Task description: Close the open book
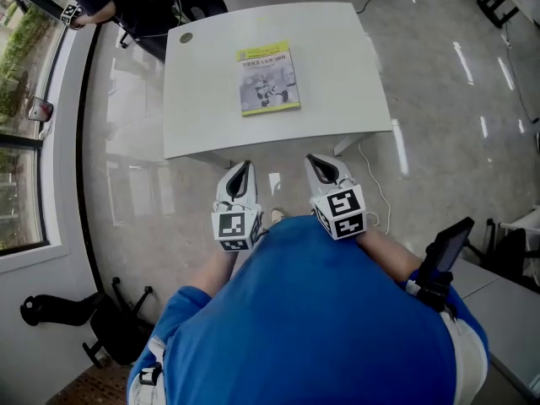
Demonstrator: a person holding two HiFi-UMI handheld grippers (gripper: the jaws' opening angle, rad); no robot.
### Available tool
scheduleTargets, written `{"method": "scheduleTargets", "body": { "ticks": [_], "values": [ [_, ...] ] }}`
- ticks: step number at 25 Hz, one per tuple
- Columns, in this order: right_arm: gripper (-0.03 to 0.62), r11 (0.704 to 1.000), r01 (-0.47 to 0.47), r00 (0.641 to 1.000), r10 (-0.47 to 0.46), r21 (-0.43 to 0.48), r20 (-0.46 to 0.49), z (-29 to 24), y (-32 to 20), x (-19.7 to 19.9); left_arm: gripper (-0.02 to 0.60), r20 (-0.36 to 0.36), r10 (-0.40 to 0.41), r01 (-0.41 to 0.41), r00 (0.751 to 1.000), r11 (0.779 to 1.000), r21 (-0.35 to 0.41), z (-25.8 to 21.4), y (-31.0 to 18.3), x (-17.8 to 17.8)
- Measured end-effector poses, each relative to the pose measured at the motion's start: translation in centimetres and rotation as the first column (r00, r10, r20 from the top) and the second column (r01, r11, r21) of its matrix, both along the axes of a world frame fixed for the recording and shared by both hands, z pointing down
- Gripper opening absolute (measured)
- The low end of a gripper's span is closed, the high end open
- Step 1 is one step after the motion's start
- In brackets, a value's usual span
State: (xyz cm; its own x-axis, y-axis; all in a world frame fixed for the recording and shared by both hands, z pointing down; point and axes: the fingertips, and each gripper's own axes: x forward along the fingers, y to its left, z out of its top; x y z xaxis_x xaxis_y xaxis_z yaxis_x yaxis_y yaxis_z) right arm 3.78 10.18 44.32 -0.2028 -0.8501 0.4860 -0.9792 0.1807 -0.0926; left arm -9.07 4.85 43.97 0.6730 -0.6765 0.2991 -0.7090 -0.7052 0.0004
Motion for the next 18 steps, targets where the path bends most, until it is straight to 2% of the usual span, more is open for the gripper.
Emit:
{"method": "scheduleTargets", "body": {
  "ticks": [4, 18],
  "values": [
    [0.002, 1.0, -0.008, 1.0, 0.008, 0.004, 0.011, -0.2, 0.5, 1.6, 0.006, 0.0, -0.01, 0.01, 1.0, 1.0, 0.0, -0.4, 0.4, 1.2],
    [0.002, 1.0, 0.002, 0.999, -0.003, 0.031, 0.033, -0.8, 0.6, 3.1, 0.008, -0.007, -0.018, 0.018, 1.0, 0.999, -0.03, -0.6, 1.5, 3.2]
  ]
}}
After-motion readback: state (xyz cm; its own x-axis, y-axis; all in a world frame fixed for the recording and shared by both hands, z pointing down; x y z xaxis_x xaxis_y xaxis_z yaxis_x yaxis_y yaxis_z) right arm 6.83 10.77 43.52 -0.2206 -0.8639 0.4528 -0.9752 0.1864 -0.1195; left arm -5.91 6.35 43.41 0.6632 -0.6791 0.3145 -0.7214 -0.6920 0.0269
